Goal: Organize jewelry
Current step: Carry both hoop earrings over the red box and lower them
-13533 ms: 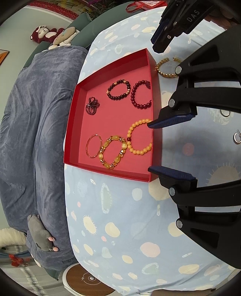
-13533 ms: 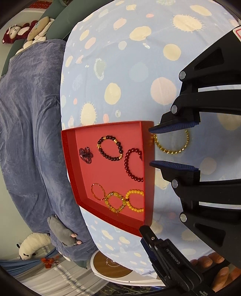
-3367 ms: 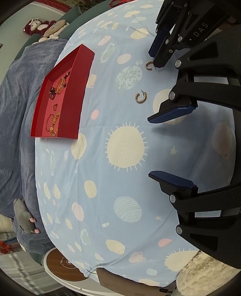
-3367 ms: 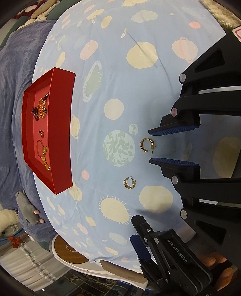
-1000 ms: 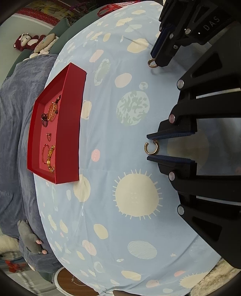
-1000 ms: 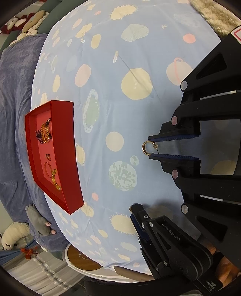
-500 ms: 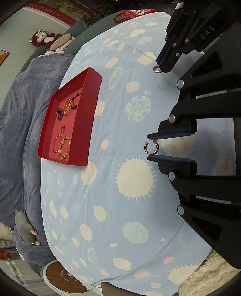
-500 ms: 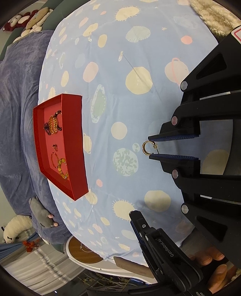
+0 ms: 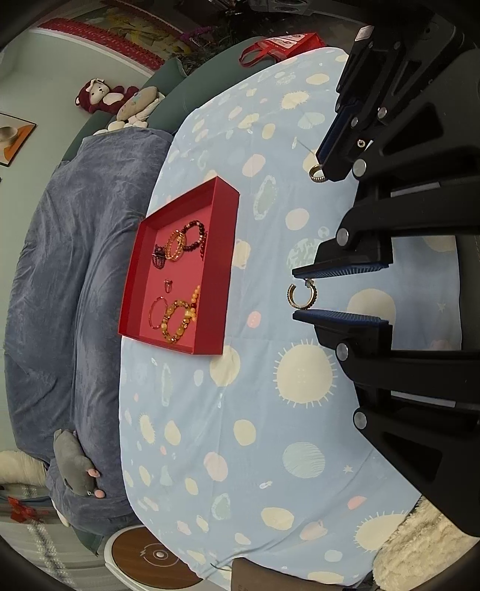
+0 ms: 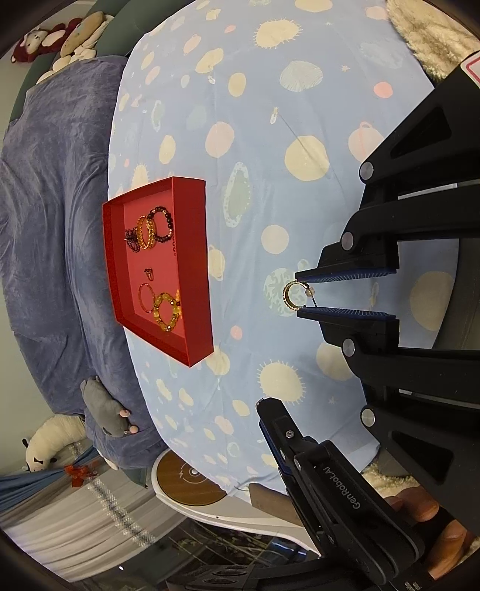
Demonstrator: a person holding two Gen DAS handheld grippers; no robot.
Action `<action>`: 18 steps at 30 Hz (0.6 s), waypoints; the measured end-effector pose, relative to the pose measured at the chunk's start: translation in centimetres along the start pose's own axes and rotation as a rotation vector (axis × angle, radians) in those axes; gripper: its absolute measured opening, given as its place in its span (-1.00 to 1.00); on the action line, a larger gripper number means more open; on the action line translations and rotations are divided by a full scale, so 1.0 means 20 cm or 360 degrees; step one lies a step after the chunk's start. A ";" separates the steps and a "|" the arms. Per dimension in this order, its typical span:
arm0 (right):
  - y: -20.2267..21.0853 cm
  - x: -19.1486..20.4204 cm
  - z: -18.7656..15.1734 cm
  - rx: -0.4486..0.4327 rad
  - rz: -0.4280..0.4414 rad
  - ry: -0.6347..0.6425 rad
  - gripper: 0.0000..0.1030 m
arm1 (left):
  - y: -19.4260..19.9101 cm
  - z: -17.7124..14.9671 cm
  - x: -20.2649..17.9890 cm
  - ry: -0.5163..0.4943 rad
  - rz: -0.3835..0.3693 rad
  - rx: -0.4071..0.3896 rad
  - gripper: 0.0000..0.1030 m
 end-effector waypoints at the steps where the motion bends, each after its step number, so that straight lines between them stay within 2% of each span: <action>1: 0.01 0.00 0.01 -0.0010 0.0006 0.0000 -0.76 | 0.01 0.01 -0.01 -0.0003 -0.0006 -0.0007 -0.67; 9: 0.08 0.01 0.15 -0.0099 0.0032 0.0010 -0.75 | 0.05 0.15 -0.09 -0.0036 -0.0043 -0.0052 -0.67; 18: 0.08 0.00 0.42 -0.0212 0.0028 0.0061 -0.75 | 0.01 0.41 -0.19 -0.0098 -0.0074 -0.0113 -0.67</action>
Point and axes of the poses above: each gripper's, at about its wrist camera, not at the fingertips, and y roughly against the way its jaws point, x to its left, z to its top, the point moved 1 cm from there along -y, roughly the way its jaws point, and after that the axes turned 2 degrees about -x, right-handed, at the moved point
